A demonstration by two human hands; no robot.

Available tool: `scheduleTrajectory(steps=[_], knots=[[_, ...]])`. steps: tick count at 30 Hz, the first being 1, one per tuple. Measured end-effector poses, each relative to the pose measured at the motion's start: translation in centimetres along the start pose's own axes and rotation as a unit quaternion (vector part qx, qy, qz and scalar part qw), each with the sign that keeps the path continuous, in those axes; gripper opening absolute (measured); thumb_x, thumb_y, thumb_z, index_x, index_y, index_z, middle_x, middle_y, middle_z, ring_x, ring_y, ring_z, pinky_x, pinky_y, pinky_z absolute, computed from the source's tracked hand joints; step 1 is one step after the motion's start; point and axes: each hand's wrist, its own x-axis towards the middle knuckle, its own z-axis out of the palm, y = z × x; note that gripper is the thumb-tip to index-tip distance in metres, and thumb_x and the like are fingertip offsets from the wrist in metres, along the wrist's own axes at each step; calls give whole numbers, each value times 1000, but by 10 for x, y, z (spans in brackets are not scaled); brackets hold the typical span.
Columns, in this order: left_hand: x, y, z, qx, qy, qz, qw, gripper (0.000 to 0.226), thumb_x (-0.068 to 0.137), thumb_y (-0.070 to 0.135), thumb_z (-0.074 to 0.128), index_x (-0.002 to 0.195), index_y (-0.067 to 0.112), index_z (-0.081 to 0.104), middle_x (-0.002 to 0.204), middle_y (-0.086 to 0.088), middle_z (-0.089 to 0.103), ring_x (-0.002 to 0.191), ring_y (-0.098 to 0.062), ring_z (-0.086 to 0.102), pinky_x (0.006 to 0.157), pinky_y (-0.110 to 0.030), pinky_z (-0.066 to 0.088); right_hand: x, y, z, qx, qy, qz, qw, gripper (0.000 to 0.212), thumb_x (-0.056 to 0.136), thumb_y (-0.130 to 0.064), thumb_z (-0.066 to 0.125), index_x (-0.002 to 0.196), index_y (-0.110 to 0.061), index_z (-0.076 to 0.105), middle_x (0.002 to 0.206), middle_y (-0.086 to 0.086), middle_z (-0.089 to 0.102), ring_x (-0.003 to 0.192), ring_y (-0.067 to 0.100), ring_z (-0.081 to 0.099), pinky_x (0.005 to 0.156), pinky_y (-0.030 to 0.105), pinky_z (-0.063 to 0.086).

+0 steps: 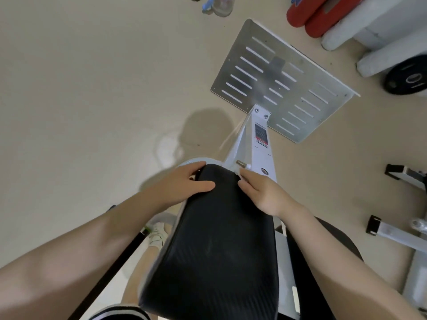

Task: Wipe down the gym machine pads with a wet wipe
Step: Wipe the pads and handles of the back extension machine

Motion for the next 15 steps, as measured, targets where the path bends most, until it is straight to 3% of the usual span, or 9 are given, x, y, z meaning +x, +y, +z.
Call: scheduleTrajectory(steps=[3,6,10,13,15], knots=[[-1,2,-3,18,3,-15,1000,52,80,33,68,128,35,47,121,19,53,111,2,51,101,-23,36,13,-23,4,20,-3,-23,1000,24,97,-34,34,92,-18,51,95,0,59,93,19,54,86,38,43],[-4,5,-1,-2,-19,-11,1000,35,86,22,64,116,37,56,118,19,61,109,6,54,95,-17,41,31,-49,12,70,-27,-76,994,27,98,-29,34,114,-17,53,117,2,58,108,19,51,89,34,39],[-1,6,-3,0,-9,-36,999,49,85,19,65,131,24,50,125,13,57,116,2,51,91,-13,40,10,-35,1,113,-18,-26,993,41,101,-36,29,137,-23,42,144,-5,43,131,14,37,106,25,23],[2,7,-3,23,-22,-51,998,49,77,29,68,124,25,56,120,10,63,114,-4,55,100,-26,41,-16,10,4,159,12,58,986,40,101,-33,30,136,-19,44,141,-3,45,133,17,35,101,20,23],[1,9,-2,26,-27,-61,997,35,83,22,66,117,25,60,116,5,65,111,-8,58,94,-24,44,-29,29,21,274,59,110,954,31,100,-30,36,127,-22,49,128,-8,47,132,19,38,105,25,25]])
